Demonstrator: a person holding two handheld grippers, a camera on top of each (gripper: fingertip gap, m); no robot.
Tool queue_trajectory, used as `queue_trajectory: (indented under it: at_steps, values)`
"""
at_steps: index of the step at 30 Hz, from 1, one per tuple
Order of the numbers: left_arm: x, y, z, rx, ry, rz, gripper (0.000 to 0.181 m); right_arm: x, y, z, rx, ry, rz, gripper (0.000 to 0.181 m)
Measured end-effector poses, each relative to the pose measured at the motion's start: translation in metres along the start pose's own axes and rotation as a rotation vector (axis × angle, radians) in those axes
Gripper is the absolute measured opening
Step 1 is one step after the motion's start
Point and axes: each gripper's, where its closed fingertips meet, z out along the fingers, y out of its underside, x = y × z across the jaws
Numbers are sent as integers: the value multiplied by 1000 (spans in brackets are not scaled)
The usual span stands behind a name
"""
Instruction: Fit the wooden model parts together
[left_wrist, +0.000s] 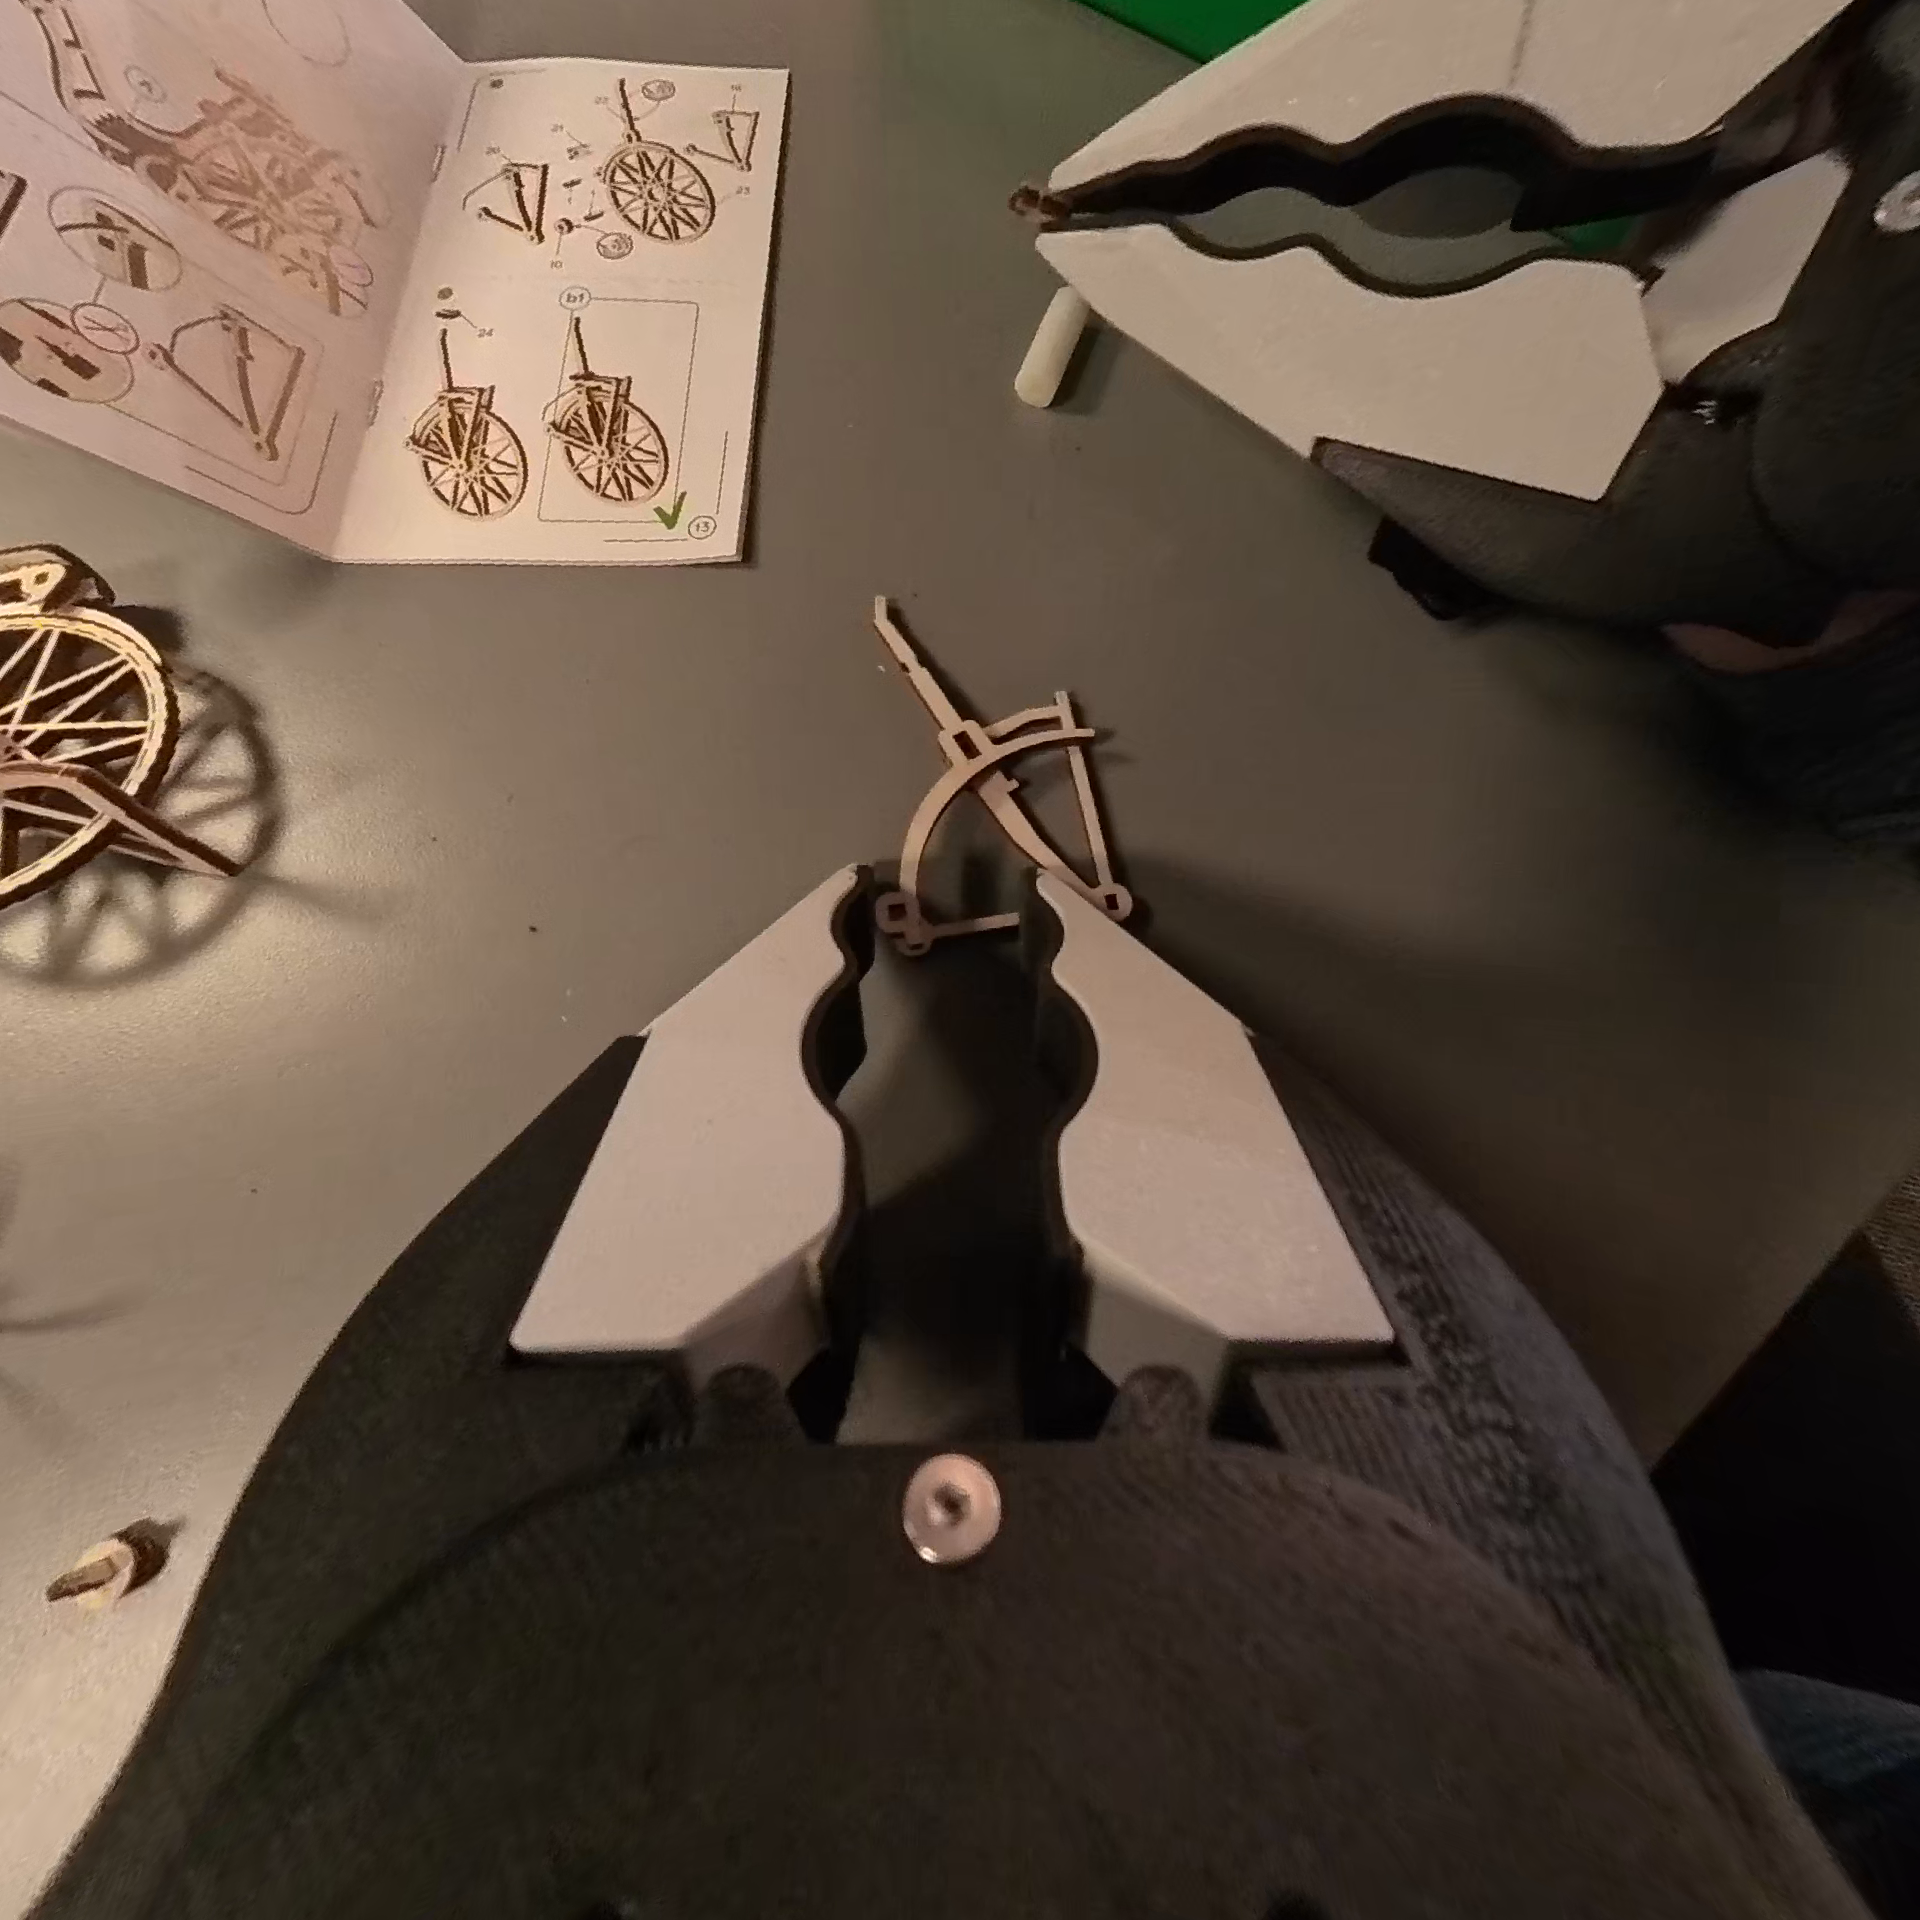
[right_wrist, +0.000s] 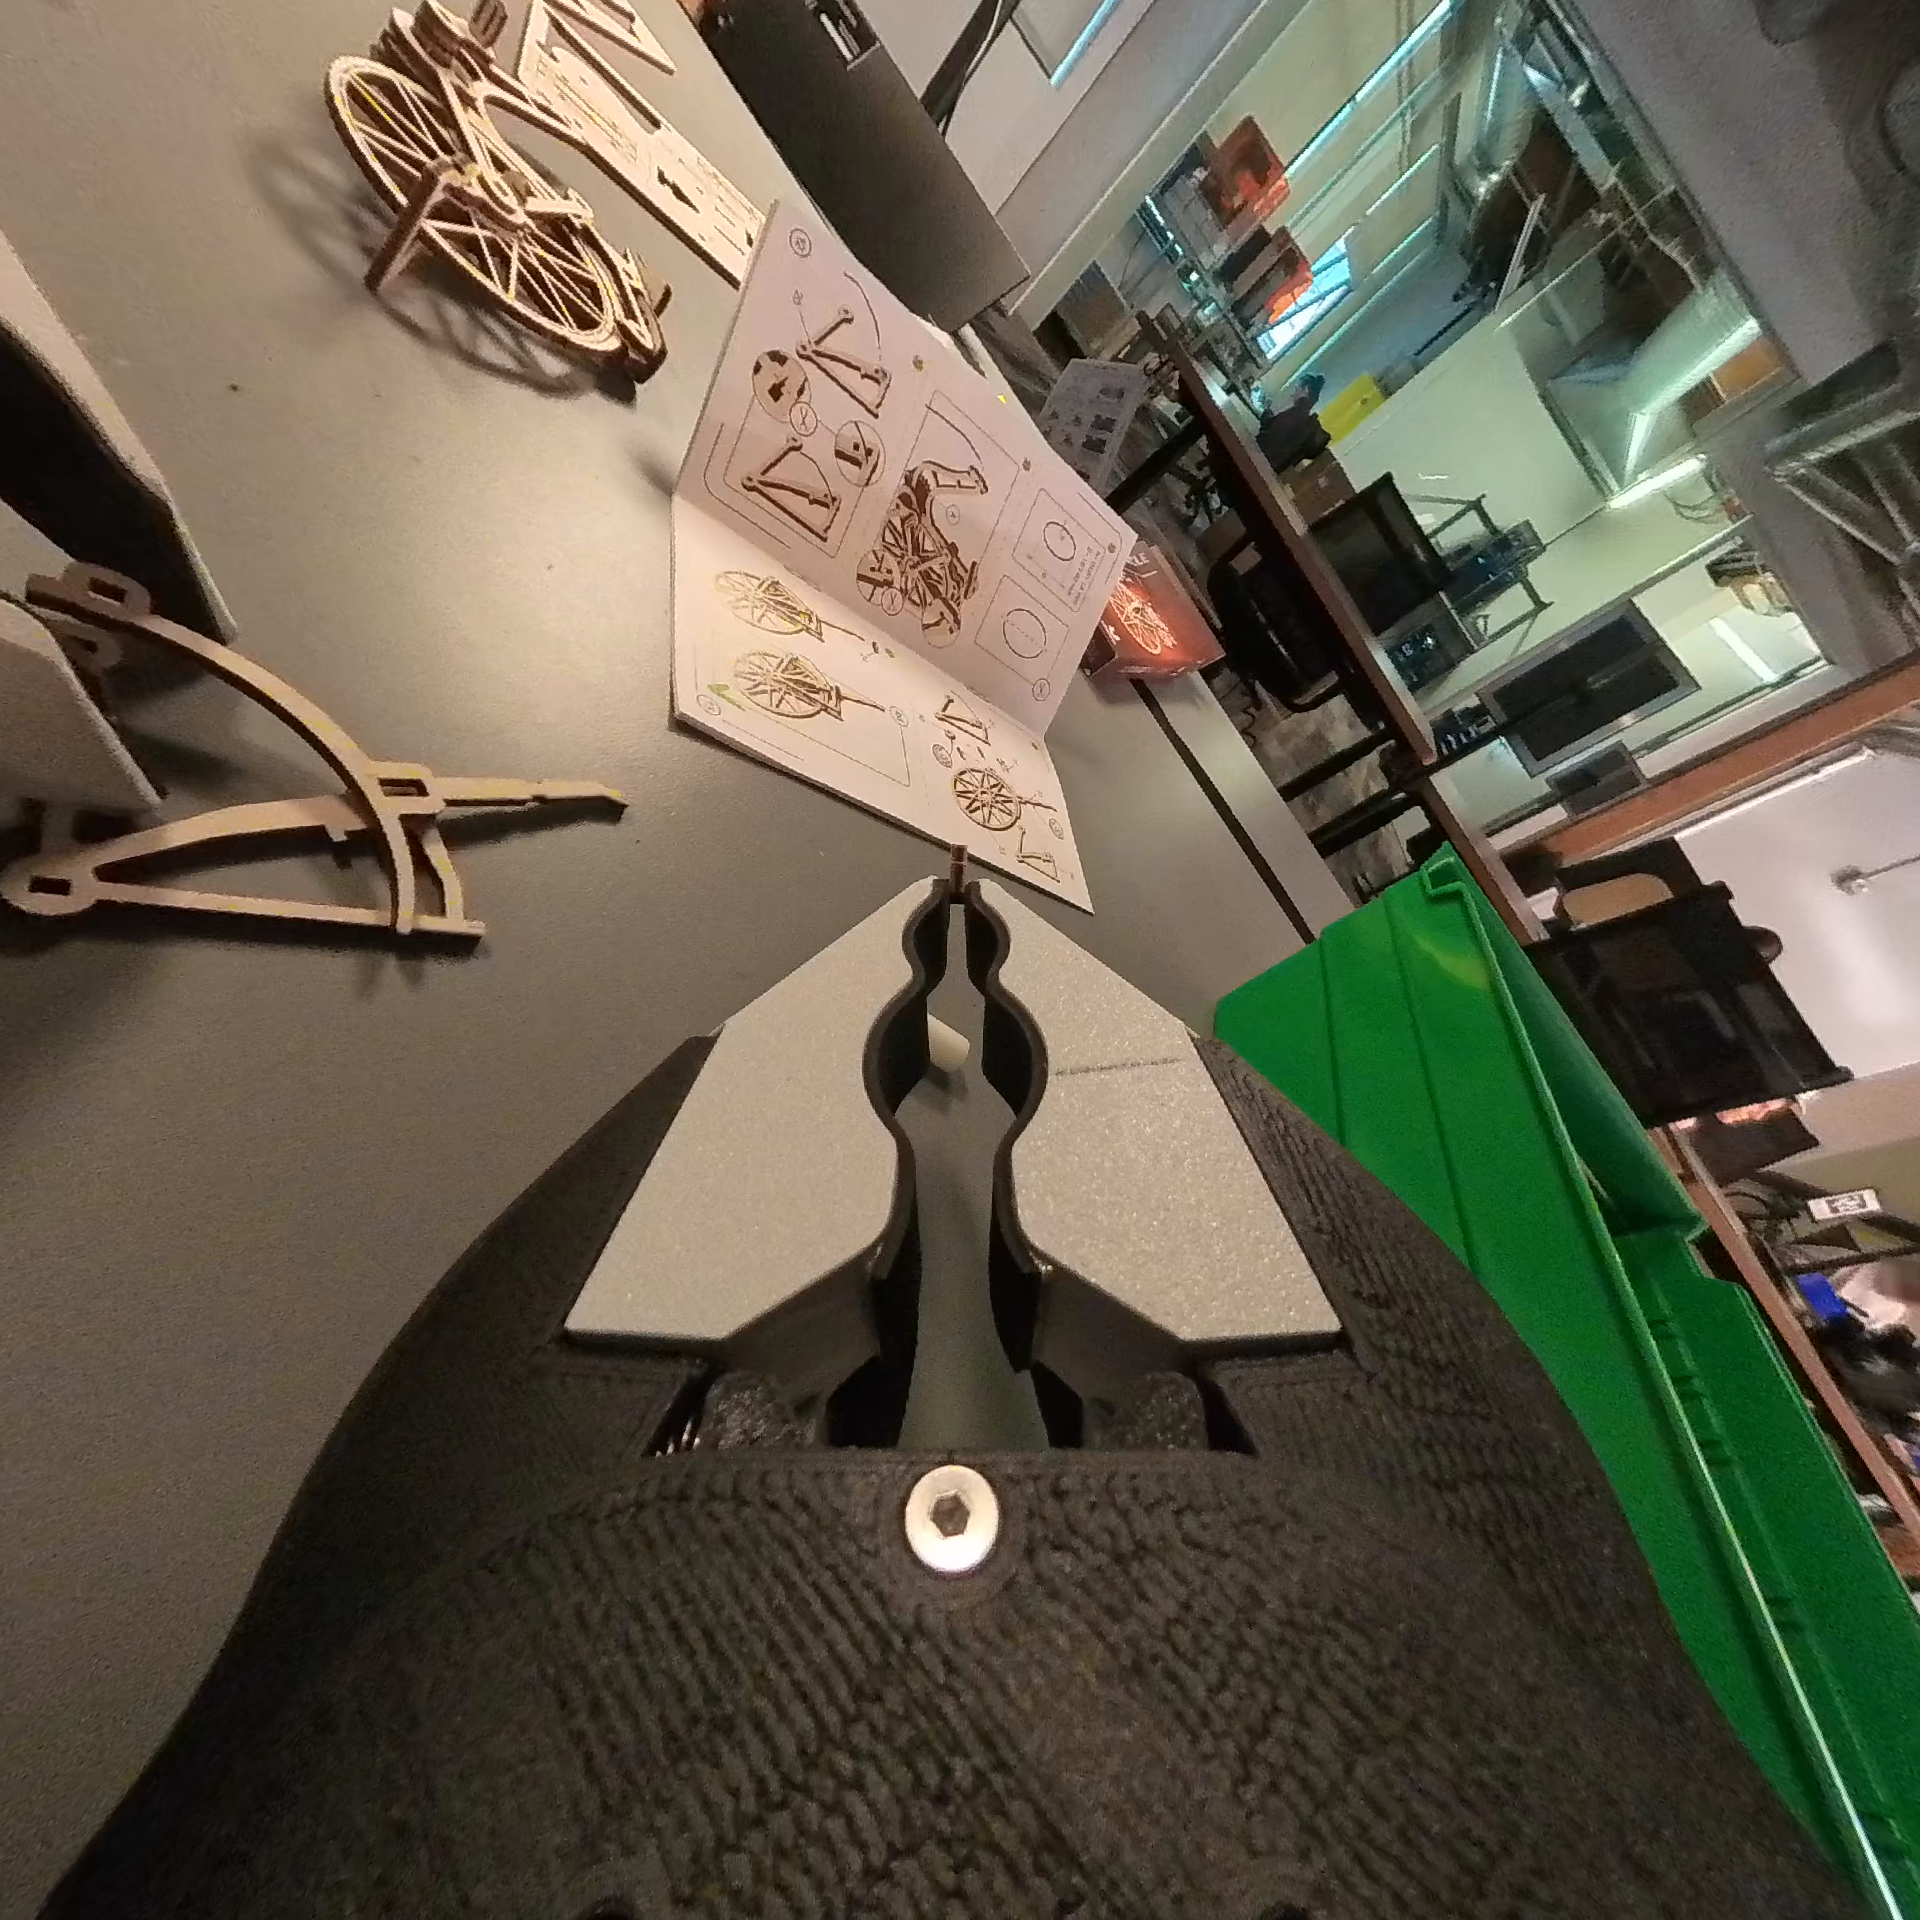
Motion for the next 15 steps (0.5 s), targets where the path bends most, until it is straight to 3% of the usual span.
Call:
queue_trajectory:
  at_steps: [10, 15]
  values:
    - [4, 2, -4, 1, 3, 9, 30, 0, 0, 0, -1, -1, 2, 0]
    - [8, 4, -7, 1, 23, -1, 42, 0, 0, 0, -2, 0, 2, 0]
